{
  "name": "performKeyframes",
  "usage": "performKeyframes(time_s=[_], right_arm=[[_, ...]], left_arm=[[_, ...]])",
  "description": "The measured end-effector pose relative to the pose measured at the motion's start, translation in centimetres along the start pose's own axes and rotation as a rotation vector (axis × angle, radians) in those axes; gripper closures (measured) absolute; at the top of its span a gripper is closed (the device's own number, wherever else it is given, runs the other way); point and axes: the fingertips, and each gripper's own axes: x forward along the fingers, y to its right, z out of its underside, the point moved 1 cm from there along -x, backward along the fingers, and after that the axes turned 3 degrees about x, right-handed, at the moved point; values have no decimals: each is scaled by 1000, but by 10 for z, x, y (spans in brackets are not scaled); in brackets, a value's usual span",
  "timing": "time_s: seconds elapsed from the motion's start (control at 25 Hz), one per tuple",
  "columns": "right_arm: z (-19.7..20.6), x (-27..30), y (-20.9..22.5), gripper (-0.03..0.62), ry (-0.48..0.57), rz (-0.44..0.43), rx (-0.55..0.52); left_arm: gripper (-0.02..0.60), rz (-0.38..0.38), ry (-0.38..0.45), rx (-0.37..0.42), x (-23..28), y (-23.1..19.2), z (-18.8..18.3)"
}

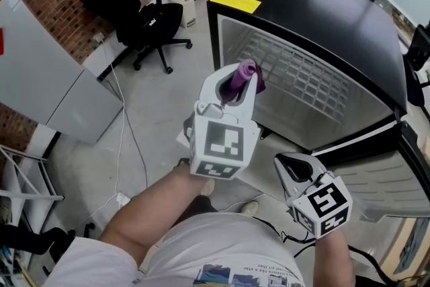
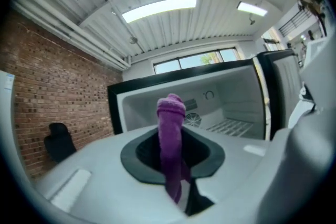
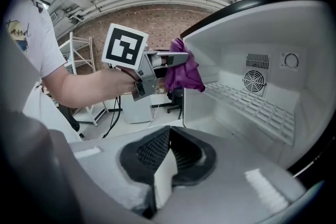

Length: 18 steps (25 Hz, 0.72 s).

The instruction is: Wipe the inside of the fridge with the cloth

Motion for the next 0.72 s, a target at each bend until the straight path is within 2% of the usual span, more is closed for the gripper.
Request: performKeyframes(time_s=[0.4,0.6,0.72], right_arm=[[17,-29,16,591,-14,188,124],[29,-55,24,591,-13,298,183],[40,-73,29,591,-19,364,224]], left_arm=[[514,382,115,-54,47,116,-50],[514,496,112,-87,77,166,-55],[514,527,122,-83,94,184,-59]])
